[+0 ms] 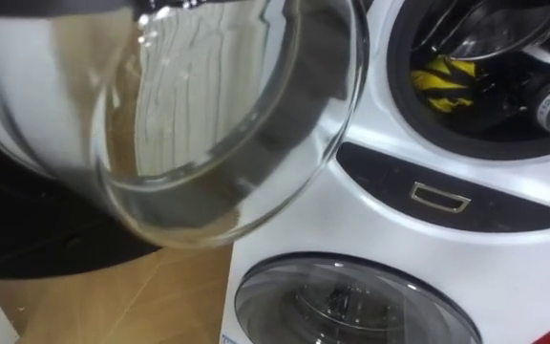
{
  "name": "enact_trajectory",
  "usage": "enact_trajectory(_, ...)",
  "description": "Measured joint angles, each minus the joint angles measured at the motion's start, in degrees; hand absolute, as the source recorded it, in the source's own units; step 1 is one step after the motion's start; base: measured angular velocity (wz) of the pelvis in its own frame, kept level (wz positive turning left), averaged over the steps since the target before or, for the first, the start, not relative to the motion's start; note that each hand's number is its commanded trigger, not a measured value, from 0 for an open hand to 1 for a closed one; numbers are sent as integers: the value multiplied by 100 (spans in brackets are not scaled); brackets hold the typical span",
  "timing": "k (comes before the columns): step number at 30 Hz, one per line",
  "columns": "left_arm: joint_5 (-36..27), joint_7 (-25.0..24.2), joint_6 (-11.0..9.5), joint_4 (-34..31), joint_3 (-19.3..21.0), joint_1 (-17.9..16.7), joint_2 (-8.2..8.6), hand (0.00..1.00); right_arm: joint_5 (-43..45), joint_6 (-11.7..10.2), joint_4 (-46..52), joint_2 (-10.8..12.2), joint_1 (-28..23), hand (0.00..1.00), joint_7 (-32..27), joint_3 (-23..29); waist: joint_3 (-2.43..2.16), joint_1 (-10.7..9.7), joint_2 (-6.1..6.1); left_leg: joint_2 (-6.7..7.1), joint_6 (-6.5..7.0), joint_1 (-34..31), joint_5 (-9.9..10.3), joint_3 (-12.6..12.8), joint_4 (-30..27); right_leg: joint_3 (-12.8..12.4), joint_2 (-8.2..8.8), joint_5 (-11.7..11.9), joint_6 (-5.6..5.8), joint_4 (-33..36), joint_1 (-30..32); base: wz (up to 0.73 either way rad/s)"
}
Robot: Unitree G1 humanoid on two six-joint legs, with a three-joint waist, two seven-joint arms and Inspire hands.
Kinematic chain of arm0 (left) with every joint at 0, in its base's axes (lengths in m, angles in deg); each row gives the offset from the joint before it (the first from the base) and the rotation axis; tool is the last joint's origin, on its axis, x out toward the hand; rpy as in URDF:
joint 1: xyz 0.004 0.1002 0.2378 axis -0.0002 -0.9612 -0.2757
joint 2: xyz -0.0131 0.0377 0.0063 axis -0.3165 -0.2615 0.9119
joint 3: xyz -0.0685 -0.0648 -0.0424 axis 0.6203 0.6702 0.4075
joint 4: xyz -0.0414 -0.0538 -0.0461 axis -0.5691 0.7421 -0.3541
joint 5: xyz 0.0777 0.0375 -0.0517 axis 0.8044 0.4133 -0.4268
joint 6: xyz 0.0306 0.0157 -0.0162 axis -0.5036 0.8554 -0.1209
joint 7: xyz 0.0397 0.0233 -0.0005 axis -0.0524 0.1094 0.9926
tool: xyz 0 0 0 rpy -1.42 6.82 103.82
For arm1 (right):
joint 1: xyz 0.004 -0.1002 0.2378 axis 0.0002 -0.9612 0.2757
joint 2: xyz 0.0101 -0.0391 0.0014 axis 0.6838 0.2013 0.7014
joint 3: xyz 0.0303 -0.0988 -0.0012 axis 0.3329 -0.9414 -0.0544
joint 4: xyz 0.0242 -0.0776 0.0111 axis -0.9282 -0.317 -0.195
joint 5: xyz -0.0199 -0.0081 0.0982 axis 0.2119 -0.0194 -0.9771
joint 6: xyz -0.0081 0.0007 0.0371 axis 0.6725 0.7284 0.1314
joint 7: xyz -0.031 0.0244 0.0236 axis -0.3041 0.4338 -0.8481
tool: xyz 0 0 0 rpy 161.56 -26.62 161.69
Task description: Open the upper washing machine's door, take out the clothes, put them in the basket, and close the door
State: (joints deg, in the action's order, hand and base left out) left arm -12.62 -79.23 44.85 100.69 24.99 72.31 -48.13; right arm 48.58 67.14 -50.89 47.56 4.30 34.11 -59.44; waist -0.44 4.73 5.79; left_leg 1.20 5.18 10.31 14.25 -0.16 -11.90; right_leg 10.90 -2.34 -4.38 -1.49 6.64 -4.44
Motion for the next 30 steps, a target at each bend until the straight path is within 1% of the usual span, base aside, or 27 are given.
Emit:
enact_trajectory(1,-16,-1,-8,9,-5,4,1,0,-38,-12,-10,0,-12,100,-1,-9,1,0,-5,-4,-9,34,-5,2,4,-9,0,0,0,-7,-43,-8)
enact_trajectory(2,-106,-1,-27,11,-7,10,-13,0,-144,-52,-48,-13,-27,100,-19,-38,-24,10,-37,-21,-22,69,-13,35,15,-37,12,-1,-1,-3,-72,-9)
enact_trajectory(3,-111,1,-61,11,-68,24,-39,0,-278,-53,-42,-28,-43,100,-17,-46,-42,11,-30,-19,-145,61,-10,191,-102,-152,48,1,-5,-7,-114,-4)
enact_trajectory(4,-111,4,-83,29,-138,37,-63,0,-341,-61,-22,-20,-68,100,-21,-54,-24,20,30,11,-289,-81,6,290,-415,-294,126,6,-12,-21,-150,3)
enact_trajectory(5,-88,11,-116,58,-321,76,-85,0,-406,-92,24,-3,-149,100,-81,-49,-11,16,164,89,-459,-495,100,314,-1028,-833,321,7,-7,-37,-183,36)
enact_trajectory(6,-86,14,-168,37,-469,201,-91,0,-464,-59,109,-174,-291,100,-94,25,-31,-35,211,-84,-475,-848,115,161,-563,-1078,370,-11,27,34,-53,47)
enact_trajectory(7,-85,14,-179,29,-526,284,-84,0,-520,-34,154,-298,-309,100,-57,86,-47,-39,200,-265,-564,-996,-97,110,-251,-1114,347,-66,115,123,57,14)
enact_trajectory(8,-90,25,-174,52,-564,317,-117,0,-578,-24,161,-374,-389,100,-41,158,-48,64,256,-268,-344,-976,-252,511,-288,-1211,378,-186,296,212,128,-46)
enact_trajectory(9,-92,25,-141,93,-560,314,-131,0,-583,-27,142,-278,-395,100,-138,138,-37,156,244,-261,-344,-838,-251,581,-286,-1165,362,-177,298,196,34,-68)
enact_trajectory(10,-93,23,-137,92,-563,321,-127,0,-581,-18,124,-250,-396,100,-193,122,-22,191,222,-251,-344,-770,-251,574,-274,-1102,365,-172,292,193,-3,-50)
enact_trajectory(11,-96,-1,-148,67,-562,341,-117,0,-593,-1,132,-217,-390,100,-240,113,23,245,156,-235,-343,-655,-248,506,-225,-959,373,-143,283,190,-71,-23)
enact_trajectory(14,-94,-70,-202,29,-535,352,-144,0,-719,1,301,-177,-274,100,-234,111,48,231,80,-160,-343,-592,-248,333,-72,-835,356,-156,316,198,-74,-14)
enact_trajectory(15,-92,-86,-201,31,-536,355,-139,0,-827,8,320,-193,-230,100,-236,126,57,213,43,-167,-343,-592,-248,301,-23,-747,343,-170,319,194,-52,-6)
enact_trajectory(18,-101,-85,-188,47,-567,348,-138,0,-945,14,477,-201,-244,100,-293,57,47,197,7,-179,-343,-573,-248,318,31,-684,328,-220,302,195,-34,0)
enact_trajectory(20,-98,-86,-190,49,-567,341,-141,0,-798,31,833,-198,-295,100,-312,-49,42,184,-8,-188,-344,-582,-249,319,31,-678,315,-259,271,201,-14,-10)
enact_trajectory(22,-101,-86,-249,48,-562,344,-139,0,-759,44,1080,-195,-295,100,-293,-142,36,179,-8,-201,-345,-610,-249,324,31,-683,300,-267,260,213,47,-20)
enact_trajectory(23,-88,-87,-296,47,-559,344,-134,0,-713,88,1317,-194,-305,100,-249,-241,35,172,-6,-207,-346,-631,-249,331,32,-682,294,-267,260,216,88,-19)
enact_trajectory(24,-80,-91,-299,47,-553,347,-126,0,-668,95,1463,-191,-338,100,-224,-288,33,158,-7,-208,-346,-640,-250,336,31,-681,293,-267,260,218,108,-22)
enact_trajectory(27,-78,-183,-412,29,-456,353,-61,0,-186,208,2712,-108,-863,100,-162,-279,11,124,-31,-205,-346,-647,-249,425,36,-720,298,-267,259,224,161,-17)
enact_trajectory(29,-90,-240,-442,27,-408,350,-44,0,-47,225,3066,-83,-988,100,-127,-279,3,103,-43,-195,-347,-630,-249,440,37,-764,305,-267,259,224,166,-16)
enact_trajectory(30,-89,-259,-462,23,-388,346,-28,0,84,268,3302,-81,-1061,100,-80,-279,-3,72,-53,-192,-347,-611,-249,464,43,-758,310,-267,259,223,165,-17)
